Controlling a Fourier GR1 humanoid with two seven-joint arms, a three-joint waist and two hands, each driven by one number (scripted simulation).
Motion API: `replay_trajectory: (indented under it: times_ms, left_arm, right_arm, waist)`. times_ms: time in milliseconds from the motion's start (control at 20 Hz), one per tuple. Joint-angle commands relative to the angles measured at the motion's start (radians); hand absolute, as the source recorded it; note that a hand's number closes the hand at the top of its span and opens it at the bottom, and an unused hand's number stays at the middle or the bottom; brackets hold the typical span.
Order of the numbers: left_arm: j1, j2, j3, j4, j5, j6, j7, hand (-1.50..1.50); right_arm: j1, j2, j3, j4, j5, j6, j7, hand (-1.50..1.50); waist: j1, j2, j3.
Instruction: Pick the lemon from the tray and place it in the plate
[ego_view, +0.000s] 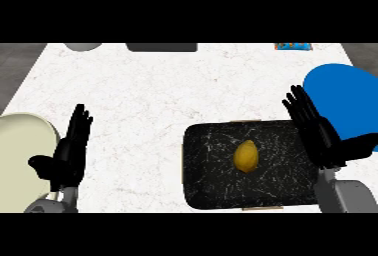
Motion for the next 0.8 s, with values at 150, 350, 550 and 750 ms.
replay_trajectory:
  times_ms: [150, 350, 550, 750]
  left_arm:
    - [0.026, 0.037, -0.036, -0.026, -0.073, 0.031, 0.182, 0.0]
    - [0.033, 0.049, -0.043, 0.027, -0.066, 0.009, 0.188, 0.0]
    - [0.045, 0.044, -0.063, 0.018, -0.059, -0.002, 0.241, 0.0]
    - [0.026, 0.048, -0.064, 0.013, -0.059, -0.008, 0.262, 0.0]
  right_arm:
    - [-0.026, 0.095, 0.073, -0.219, 0.041, -0.134, 0.131, 1.5]
    - [-0.072, -0.293, 0.087, -0.166, 0.458, -0.119, 0.098, 1.5]
    - [0.095, -0.115, 0.153, -0.194, 0.66, -0.43, 0.015, 1.5]
    - [0.171, 0.169, 0.111, -0.167, 0.31, -0.431, -0.213, -1.5]
  waist:
    - [-0.026, 0.007, -0.014]
    - [-0.053, -0.002, -0.054]
    - [-0.05, 0.006, -0.013]
    - [-0.039, 0.012, -0.006]
